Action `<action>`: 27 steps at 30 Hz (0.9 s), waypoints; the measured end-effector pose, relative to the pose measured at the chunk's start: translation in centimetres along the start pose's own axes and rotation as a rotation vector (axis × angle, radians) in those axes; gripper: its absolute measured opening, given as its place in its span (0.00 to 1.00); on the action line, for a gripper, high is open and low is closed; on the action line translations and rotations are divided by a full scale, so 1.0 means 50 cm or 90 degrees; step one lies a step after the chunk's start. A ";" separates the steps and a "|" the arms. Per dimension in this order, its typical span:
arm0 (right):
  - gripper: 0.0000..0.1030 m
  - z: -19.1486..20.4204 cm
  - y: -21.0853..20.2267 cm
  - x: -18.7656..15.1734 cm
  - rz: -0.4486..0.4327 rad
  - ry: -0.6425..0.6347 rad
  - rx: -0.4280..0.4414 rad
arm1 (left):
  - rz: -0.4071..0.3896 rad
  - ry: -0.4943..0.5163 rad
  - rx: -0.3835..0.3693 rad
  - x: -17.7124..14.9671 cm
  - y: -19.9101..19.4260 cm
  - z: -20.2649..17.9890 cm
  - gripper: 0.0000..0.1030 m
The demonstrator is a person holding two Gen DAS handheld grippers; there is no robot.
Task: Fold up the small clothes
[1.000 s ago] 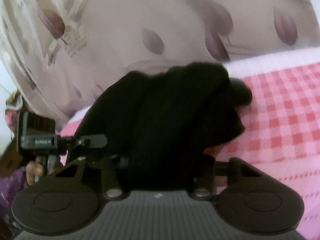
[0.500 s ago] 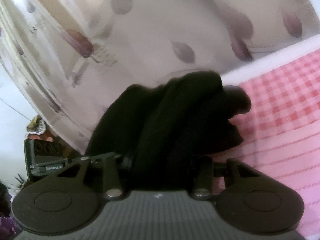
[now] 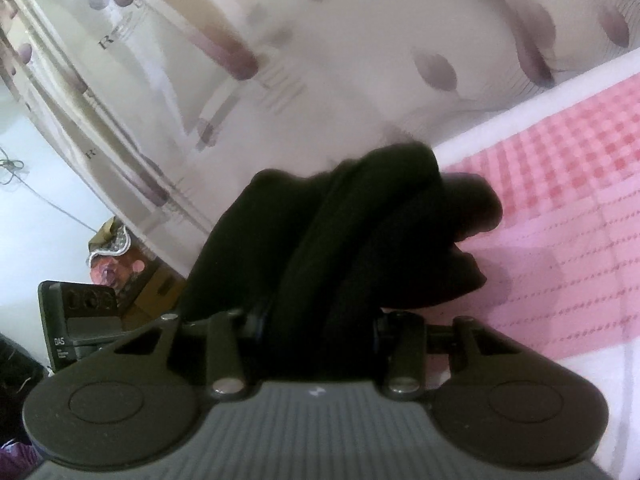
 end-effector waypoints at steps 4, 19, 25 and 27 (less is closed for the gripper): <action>0.42 0.021 -0.004 -0.027 -0.008 0.011 0.003 | -0.004 0.013 0.017 -0.015 -0.025 -0.004 0.36; 0.42 0.045 -0.017 -0.092 -0.020 0.041 -0.011 | 0.004 0.036 0.043 -0.053 -0.045 -0.011 0.36; 0.42 0.045 -0.015 -0.105 -0.020 0.050 -0.013 | 0.008 0.038 0.050 -0.065 -0.047 -0.005 0.36; 0.42 0.043 -0.015 -0.108 -0.019 0.051 -0.014 | 0.011 0.037 0.052 -0.067 -0.044 -0.002 0.36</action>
Point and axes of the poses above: each gripper's, at about its wrist camera, not at the fingertips, and y roughly the way its jaws point, z to its left, x to its top, the point moved 3 cm from there along y, roughly the way its jaws point, and after that the axes turned 15 degrees about x, right-handed, at the moved point
